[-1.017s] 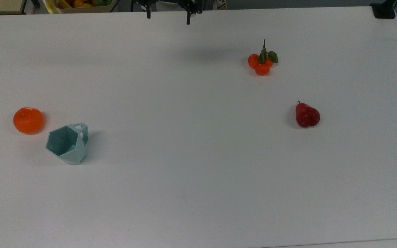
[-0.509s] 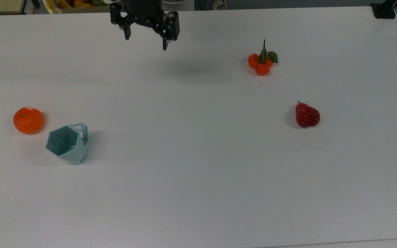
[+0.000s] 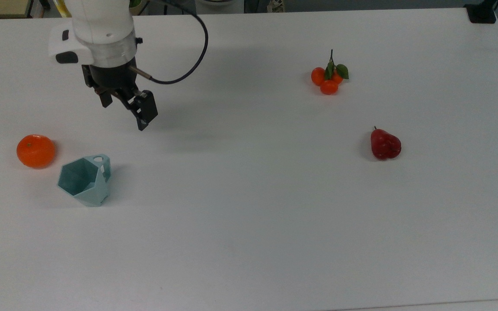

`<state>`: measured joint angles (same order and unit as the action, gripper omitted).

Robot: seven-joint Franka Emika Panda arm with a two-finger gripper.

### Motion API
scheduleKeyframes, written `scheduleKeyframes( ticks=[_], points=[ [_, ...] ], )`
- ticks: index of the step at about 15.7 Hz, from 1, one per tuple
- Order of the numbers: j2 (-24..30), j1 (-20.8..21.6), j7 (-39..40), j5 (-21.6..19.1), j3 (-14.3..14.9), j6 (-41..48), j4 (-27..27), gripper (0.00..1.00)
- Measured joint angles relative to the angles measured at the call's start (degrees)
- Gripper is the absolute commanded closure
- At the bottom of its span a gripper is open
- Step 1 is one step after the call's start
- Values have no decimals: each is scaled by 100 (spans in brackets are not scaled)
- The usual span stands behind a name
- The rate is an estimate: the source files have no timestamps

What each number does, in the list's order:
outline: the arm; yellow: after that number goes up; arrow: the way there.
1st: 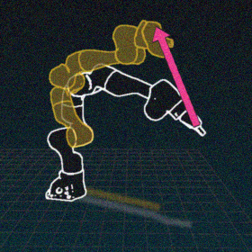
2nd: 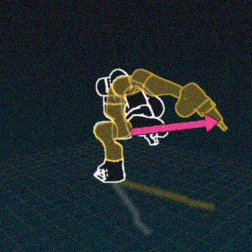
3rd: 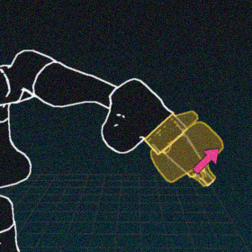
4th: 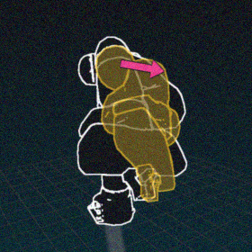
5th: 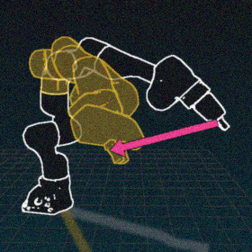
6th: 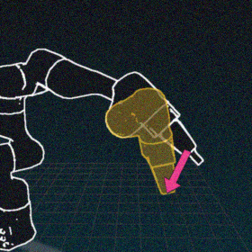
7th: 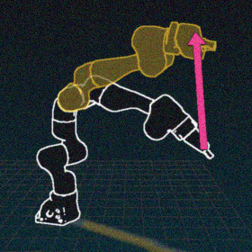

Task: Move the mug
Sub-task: 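Move the open gripper down toward the pale teal hexagonal mug, then close the gripper on the mug's rim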

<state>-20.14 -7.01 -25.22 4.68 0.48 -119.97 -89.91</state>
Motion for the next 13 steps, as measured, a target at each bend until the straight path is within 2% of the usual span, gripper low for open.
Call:
scheduleKeyframes(
  ticks=[5, 9, 13],
  points=[
    [-619, -242, -342, 76, 5, -936, 6, 0],
    [-931, -240, -380, 533, 4, -1251, 14, 3],
    [-1183, -245, -385, 576, 4, -1805, 20, 19]
  ],
)
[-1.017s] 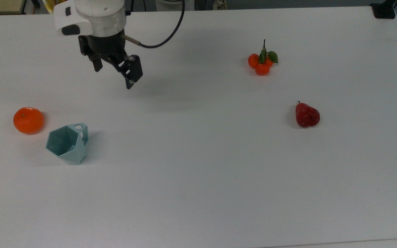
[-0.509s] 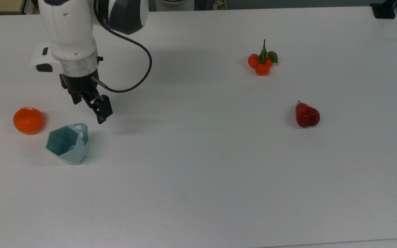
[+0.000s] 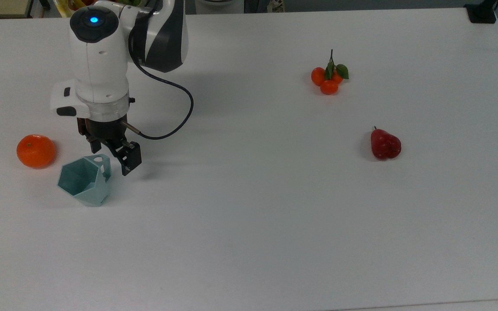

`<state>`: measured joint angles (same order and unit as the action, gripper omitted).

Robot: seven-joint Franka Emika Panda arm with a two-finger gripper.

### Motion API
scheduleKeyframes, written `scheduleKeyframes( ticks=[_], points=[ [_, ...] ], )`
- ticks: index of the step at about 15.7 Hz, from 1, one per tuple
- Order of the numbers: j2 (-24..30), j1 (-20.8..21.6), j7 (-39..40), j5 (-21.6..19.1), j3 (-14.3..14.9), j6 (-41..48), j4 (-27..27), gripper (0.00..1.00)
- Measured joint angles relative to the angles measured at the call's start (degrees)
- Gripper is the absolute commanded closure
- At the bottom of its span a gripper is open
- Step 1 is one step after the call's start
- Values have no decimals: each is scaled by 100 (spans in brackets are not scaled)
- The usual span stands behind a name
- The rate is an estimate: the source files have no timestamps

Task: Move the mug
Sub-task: 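Close the gripper on the mug's rim, then drag the gripped mug across the table toward the tangerine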

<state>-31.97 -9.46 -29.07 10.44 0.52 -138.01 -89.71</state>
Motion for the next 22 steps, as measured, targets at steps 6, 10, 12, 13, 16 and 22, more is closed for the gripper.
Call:
scheduleKeyframes(
  ticks=[6, 10, 12, 13, 16, 22],
  points=[
    [-103, -47, -62, 0, 1, -355, 29, 64],
    [-103, -78, -66, 0, 1, -412, 44, 90],
    [-102, -79, -66, 10, 1, -431, 60, 94],
    [-104, -80, -66, 10, 1, -431, 61, 94],
    [-101, -76, -26, 39, 0, -431, 61, 94],
    [329, 226, -23, 444, -131, -129, -150, 94]
  ],
)
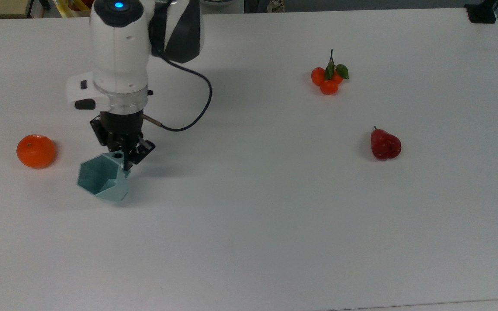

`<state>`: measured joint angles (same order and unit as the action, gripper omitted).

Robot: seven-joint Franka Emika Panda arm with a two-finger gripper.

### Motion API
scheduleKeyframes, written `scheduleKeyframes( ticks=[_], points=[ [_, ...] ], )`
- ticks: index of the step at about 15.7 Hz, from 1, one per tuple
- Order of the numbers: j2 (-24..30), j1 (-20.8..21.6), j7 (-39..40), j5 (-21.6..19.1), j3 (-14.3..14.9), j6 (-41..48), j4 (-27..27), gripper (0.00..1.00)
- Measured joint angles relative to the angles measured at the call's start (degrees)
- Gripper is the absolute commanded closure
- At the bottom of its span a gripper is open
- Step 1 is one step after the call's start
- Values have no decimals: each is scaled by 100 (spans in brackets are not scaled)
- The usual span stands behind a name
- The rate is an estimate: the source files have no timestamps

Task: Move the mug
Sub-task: 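Drag the gripped mug across the table toward the tangerine, then open the gripper and lift it off the mug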

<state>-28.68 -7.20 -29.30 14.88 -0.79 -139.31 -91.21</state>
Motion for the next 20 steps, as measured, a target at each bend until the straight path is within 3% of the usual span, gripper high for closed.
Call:
scheduleKeyframes(
  ticks=[5, 10, 13, 14, 15, 16, 17, 18, 20],
  points=[
    [913, 698, 0, 2, -34, 829, -772, 94],
    [1897, 1267, 0, 2, -50, 939, -2200, 94],
    [2220, 1522, 0, 2, -53, 945, -2877, 93],
    [2283, 1583, 0, 2, -53, 957, -3028, 87],
    [2344, 1620, -1, 32, -52, 962, -3103, 69],
    [2398, 1644, -1, 32, -52, 1063, -3150, 48],
    [2439, 1651, -1, 32, -52, 1164, -3173, 11],
    [2469, 1650, -1, 32, -52, 1278, -3190, 0],
    [2498, 1649, -1, 32, -51, 1475, -3194, 0]
  ],
)
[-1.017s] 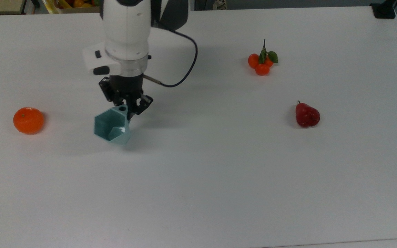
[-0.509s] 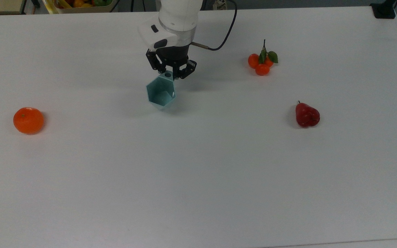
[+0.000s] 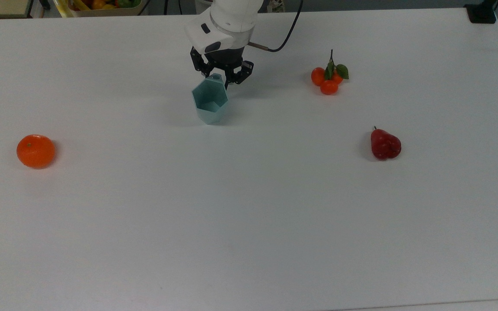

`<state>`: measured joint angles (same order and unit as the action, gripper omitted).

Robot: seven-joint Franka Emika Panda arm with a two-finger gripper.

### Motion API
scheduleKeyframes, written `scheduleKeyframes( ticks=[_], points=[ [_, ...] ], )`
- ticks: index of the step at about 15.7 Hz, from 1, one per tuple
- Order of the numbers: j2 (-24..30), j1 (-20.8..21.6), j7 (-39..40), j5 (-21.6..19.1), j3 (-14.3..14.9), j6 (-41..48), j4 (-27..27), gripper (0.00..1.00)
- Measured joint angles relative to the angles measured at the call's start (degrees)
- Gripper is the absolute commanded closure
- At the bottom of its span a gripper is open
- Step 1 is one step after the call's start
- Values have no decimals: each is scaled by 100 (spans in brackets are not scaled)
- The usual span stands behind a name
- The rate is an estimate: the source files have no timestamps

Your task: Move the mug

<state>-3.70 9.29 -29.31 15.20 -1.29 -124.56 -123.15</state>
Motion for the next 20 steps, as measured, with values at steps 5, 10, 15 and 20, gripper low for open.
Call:
scheduleKeyframes(
  ticks=[5, 10, 15, 20],
  points=[
    [51, -1, 196, 0, 4, 659, 305, 0],
    [119, -22, 1038, -173, 71, 1748, 1411, 0],
    [174, -187, 1856, -684, 135, 2644, 2414, 0],
    [326, -271, 2192, -1014, 160, 3384, 2917, 0]
  ],
)
